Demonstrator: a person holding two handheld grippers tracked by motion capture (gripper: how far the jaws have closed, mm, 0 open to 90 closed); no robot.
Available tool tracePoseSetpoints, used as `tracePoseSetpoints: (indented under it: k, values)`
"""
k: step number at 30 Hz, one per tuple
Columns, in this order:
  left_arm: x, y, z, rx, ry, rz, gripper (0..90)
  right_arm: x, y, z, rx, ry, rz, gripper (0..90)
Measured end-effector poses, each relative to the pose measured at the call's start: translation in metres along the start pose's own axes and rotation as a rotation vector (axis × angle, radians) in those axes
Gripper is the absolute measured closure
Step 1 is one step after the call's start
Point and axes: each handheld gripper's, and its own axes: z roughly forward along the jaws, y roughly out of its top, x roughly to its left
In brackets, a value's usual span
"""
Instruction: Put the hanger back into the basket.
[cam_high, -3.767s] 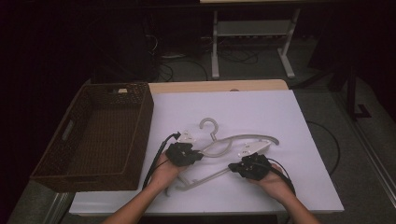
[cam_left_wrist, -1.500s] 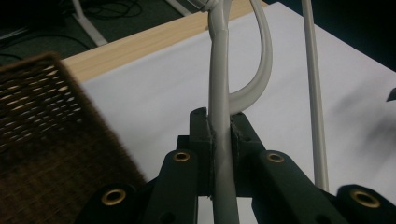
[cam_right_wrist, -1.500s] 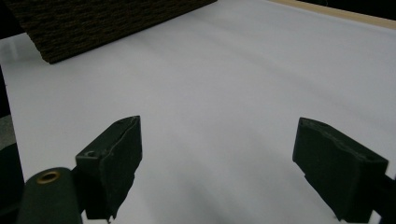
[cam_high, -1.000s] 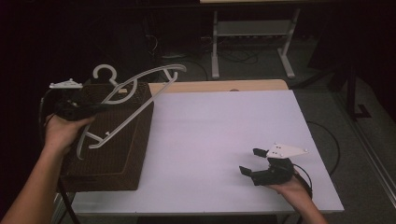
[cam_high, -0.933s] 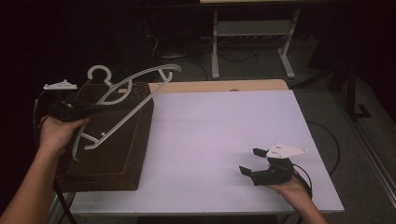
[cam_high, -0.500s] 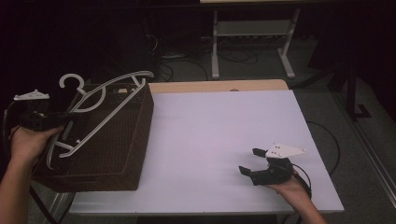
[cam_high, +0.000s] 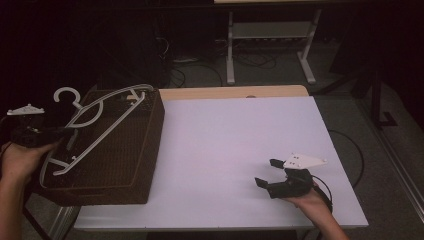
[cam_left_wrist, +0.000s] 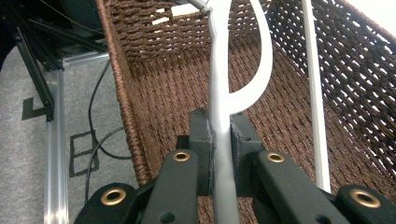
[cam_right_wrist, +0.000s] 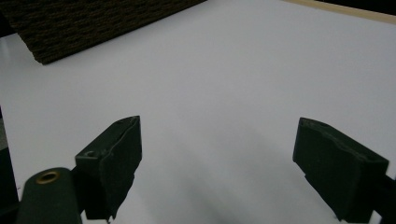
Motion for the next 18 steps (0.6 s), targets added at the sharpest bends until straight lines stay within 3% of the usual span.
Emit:
tracePoseSetpoints:
  k: [8,11,14,18]
  values:
    - [-0.001,-0.002,0.011,0.045,0.002,0.013,81.4,-0.001,0.000,-0.002,-0.006,-0.004,0.002,14.9]
    - [0.000,-0.003,0.012,0.028,-0.005,-0.017,64.9,-0.001,0.000,-0.002,-0.006,-0.005,0.004,14.9]
    - [0.000,-0.003,0.011,0.005,-0.005,-0.017,56.6,-0.001,0.000,-0.002,-0.007,-0.007,0.002,14.9]
    - [-0.003,0.000,0.009,-0.020,-0.040,-0.030,47.3,-0.001,0.000,-0.002,-0.007,-0.005,0.002,14.9]
